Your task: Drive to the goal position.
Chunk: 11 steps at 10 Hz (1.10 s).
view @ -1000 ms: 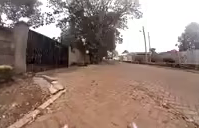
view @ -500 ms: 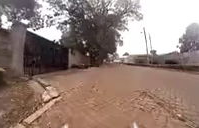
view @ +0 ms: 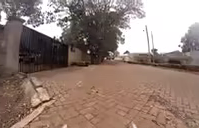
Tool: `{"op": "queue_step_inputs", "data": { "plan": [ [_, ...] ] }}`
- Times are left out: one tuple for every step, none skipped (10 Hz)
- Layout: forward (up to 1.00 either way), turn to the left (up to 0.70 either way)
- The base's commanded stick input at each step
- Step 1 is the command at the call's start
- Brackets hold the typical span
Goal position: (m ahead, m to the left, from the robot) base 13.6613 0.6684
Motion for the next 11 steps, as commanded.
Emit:
{"op": "queue_step_inputs", "data": {
  "plan": [
    [0.7, 0.0],
    [0.7, 0.0],
    [0.7, 0.0],
    [0.7, 0.0],
    [0.7, 0.0],
    [0.7, 0.0],
    [0.7, 0.0],
    [0.7, 0.0],
    [0.7, 0.0],
    [0.7, 0.0],
    [0.7, 0.0]
  ]
}}
